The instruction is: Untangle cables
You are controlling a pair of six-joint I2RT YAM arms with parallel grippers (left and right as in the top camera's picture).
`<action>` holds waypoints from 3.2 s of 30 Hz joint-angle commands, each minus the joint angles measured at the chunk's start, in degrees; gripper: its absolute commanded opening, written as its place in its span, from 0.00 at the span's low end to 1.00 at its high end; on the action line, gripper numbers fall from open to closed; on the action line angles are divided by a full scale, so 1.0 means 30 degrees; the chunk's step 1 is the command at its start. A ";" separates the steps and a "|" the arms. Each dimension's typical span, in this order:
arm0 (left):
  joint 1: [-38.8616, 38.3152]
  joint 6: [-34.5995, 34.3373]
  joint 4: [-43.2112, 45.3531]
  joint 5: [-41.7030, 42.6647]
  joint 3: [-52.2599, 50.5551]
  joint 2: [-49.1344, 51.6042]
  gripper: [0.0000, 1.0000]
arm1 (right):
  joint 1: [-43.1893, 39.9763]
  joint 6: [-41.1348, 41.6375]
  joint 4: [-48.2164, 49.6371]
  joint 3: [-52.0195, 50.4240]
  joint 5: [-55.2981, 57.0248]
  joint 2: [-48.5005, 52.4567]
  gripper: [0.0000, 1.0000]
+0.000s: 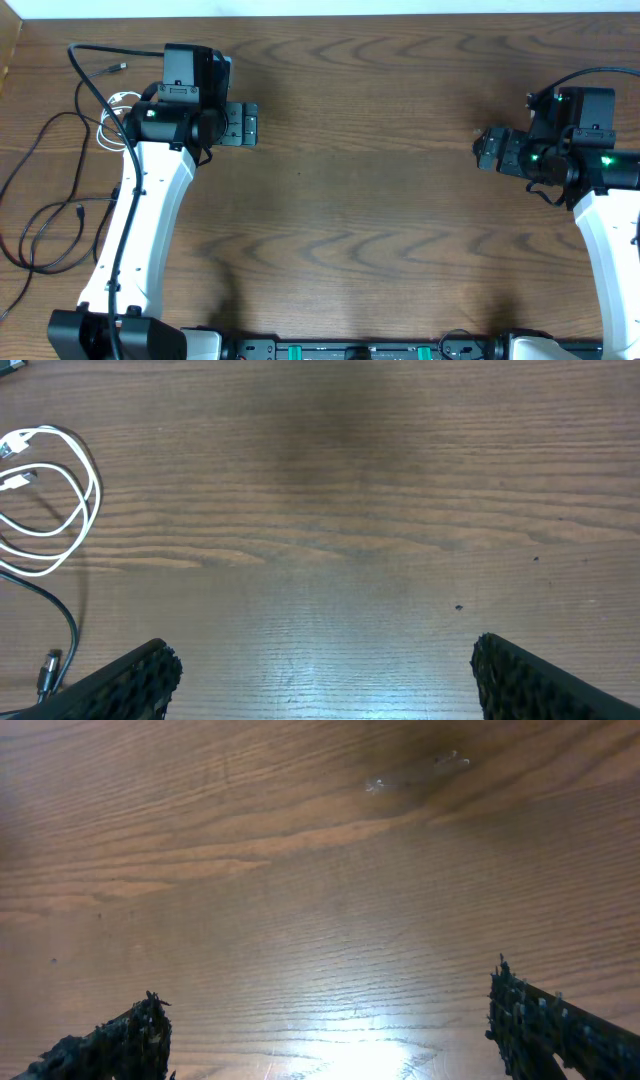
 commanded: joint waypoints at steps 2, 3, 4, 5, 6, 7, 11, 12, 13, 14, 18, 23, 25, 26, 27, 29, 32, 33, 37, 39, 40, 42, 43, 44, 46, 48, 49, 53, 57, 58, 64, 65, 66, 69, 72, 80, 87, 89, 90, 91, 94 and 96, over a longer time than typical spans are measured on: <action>0.0066 0.0328 -0.0058 0.0124 -0.0226 -0.0248 0.94 | -0.0015 -0.0357 -0.0007 0.0109 0.0066 -0.0262 0.99; 0.0066 0.0328 -0.0066 0.0124 -0.0226 -0.0248 0.94 | -0.0015 -0.0357 -0.0015 0.0102 0.0066 -0.0262 0.99; 0.0066 0.0328 -0.0066 0.0124 -0.0226 -0.0248 0.94 | -0.0015 -0.0357 -0.0015 0.0109 0.0066 -0.0262 0.99; 0.0066 0.0328 -0.0066 0.0124 -0.0226 -0.0248 0.94 | -0.0015 -0.0350 -0.0015 0.0109 0.0066 -0.0262 0.99; 0.0066 0.0328 -0.0058 0.0124 -0.0226 -0.0248 0.94 | -0.0015 -0.0357 -0.0015 0.0102 0.0066 -0.0262 0.99; 0.0066 0.0328 -0.0058 0.0124 -0.0226 -0.0248 0.94 | -0.0015 -0.0350 -0.0007 0.0102 0.0066 -0.0262 0.99; 0.0066 0.0328 -0.0066 0.0124 -0.0226 -0.0248 0.94 | -0.0015 -0.0357 -0.0015 0.0102 0.0066 -0.0262 0.99; 0.0066 0.0328 -0.0058 0.0124 -0.0226 -0.0248 0.94 | -0.0015 -0.0357 -0.0015 0.0102 0.0066 -0.0262 0.99; 0.0066 0.0321 -0.0066 0.0124 -0.0226 -0.0248 0.94 | -0.0015 -0.0357 -0.0015 0.0102 0.0066 -0.0262 0.99; 0.0066 0.0328 -0.0058 0.0124 -0.0226 -0.0248 0.94 | -0.0015 -0.0350 -0.0015 0.0102 0.0066 -0.0262 0.99; 0.0066 0.0328 -0.0058 0.0124 -0.0226 -0.0248 0.94 | -0.0015 -0.0350 -0.0015 0.0109 0.0066 -0.0262 0.99; 0.0066 0.0328 -0.0058 0.0124 -0.0226 -0.0248 0.94 | -0.0015 -0.0357 -0.0015 0.0109 0.0066 -0.0262 0.99; 0.0066 0.0328 -0.0066 0.0117 -0.0226 -0.0248 0.94 | -0.0015 -0.0350 -0.0007 0.0109 0.0066 -0.0262 0.99; 0.0066 0.0328 -0.0066 0.0117 -0.0226 -0.0248 0.94 | -0.0015 -0.0350 -0.0015 0.0109 0.0066 -0.0262 0.99; 0.0066 0.0328 -0.0066 0.0124 -0.0226 -0.0248 0.94 | -0.0015 -0.0350 -0.0015 0.0109 0.0066 -0.0262 0.99; 0.0066 0.0328 -0.0058 0.0124 -0.0226 -0.0248 0.94 | -0.0015 -0.0357 -0.0015 0.0102 0.0066 -0.0262 0.99; 0.0066 0.0328 -0.0058 0.0124 -0.0226 -0.0313 0.94 | -0.0015 -0.0357 -0.0015 0.0102 0.0066 -0.0262 0.99; 0.0066 0.0328 -0.0066 0.0124 -0.0226 -0.0408 0.94 | -0.0015 -0.0350 -0.0015 0.0109 0.0066 -0.0262 0.99; 0.0066 0.0328 -0.0066 0.0117 -0.0248 -0.1209 0.94 | -0.0015 -0.0357 -0.0015 0.0102 0.0066 -0.0262 0.99; 0.0066 0.0335 -0.0044 0.0117 -0.0466 -0.1938 0.94 | -0.0015 -0.0357 -0.0007 0.0102 0.0066 -0.0262 0.99; 0.0066 0.0335 -0.0015 0.0109 -0.0663 -0.2310 0.94 | -0.0015 -0.0357 -0.0015 0.0109 0.0066 -0.0262 0.99; 0.0066 0.0335 0.0474 0.0117 -0.1253 -0.3031 0.94 | -0.0015 -0.0357 -0.0015 0.0109 0.0066 -0.0262 0.99; 0.0066 0.0335 0.0940 0.0117 -0.1698 -0.3424 0.94 | -0.0015 -0.0357 -0.0015 0.0102 0.0066 -0.0262 0.99; 0.0066 0.0335 0.1727 0.0117 -0.2375 -0.3978 0.94 | -0.0015 -0.0350 -0.0015 0.0102 0.0066 -0.0262 0.99; 0.0066 0.0328 0.3038 0.0117 -0.3490 -0.4772 0.94 | -0.0015 -0.0357 -0.0015 0.0102 0.0066 -0.0262 0.99; 0.0058 0.0328 0.4692 0.0124 -0.4830 -0.5646 0.94 | -0.0015 -0.0357 -0.0015 0.0102 0.0066 -0.0262 0.99; 0.0058 0.0328 0.5748 0.0175 -0.5705 -0.6186 0.94 | -0.0015 -0.0350 -0.0015 0.0109 0.0066 -0.0262 0.99; 0.0058 0.0321 0.9209 0.0357 -0.8582 -0.7956 0.94 | -0.0015 -0.0350 -0.0015 0.0109 0.0066 -0.0262 0.99; 0.0058 0.0321 1.3631 0.0430 -1.1956 -0.9843 0.94 | -0.0015 -0.0350 -0.0015 0.0102 0.0066 -0.0262 0.99; 0.0058 0.0328 1.4746 0.0532 -1.2735 -1.0244 0.94 | -0.0015 -0.0350 -0.0007 0.0102 0.0066 -0.0262 0.99; 0.0058 0.0328 2.4006 0.0911 -1.8578 -1.2808 0.94 | -0.0015 -0.0357 -0.0015 0.0102 0.0066 -0.0262 0.99; 0.0058 0.0328 2.5551 0.0911 -1.9511 -1.3202 0.94 | -0.0015 -0.0350 -0.0015 0.0102 0.0066 -0.0262 0.99; 0.0058 0.0335 2.7146 0.0903 -2.0444 -1.3631 0.94 | -0.0015 -0.0350 -0.0015 0.0109 0.0066 -0.0262 0.99; 0.0066 0.0495 3.1066 0.0889 -2.3074 -1.4979 0.94 | -0.0015 -0.0357 -0.0015 0.0102 0.0066 -0.0262 0.99; 0.0066 0.0707 3.2909 0.0816 -2.5019 -1.6327 0.94 | -0.0015 -0.0350 -0.0015 0.0102 0.0066 -0.0262 0.99; 0.0066 0.1384 3.2734 0.0663 -2.7059 -1.9671 0.94 | -0.0015 -0.0350 -0.0015 0.0102 0.0066 -0.0262 0.99; 0.0066 0.2200 3.0512 0.0568 -2.7059 -2.2032 0.94 | -0.0015 -0.0357 -0.0015 0.0102 0.0066 -0.0262 0.99; 0.0066 0.2193 2.9609 0.0313 -2.7059 -2.2651 0.94 | -0.0015 -0.0357 -0.0007 0.0102 0.0066 -0.0262 0.99; 0.0066 0.2200 2.8982 0.0248 -2.7059 -2.2994 0.94 | -0.0015 -0.0350 -0.0007 0.0102 0.0066 -0.0262 0.99; 0.0066 0.2200 2.8647 0.0168 -2.7059 -2.3197 0.94 | -0.0015 -0.0350 -0.0015 0.0102 0.0066 -0.0262 0.99; 0.0066 0.2266 2.6607 -0.0197 -2.7059 -2.4414 0.94 | -0.0015 -0.0357 -0.0015 0.0102 0.0066 -0.0262 0.99; 0.0066 0.2259 2.5369 -0.0415 -2.7059 -2.5237 0.94 | -0.0015 -0.0357 -0.0015 0.0102 0.0066 -0.0262 0.99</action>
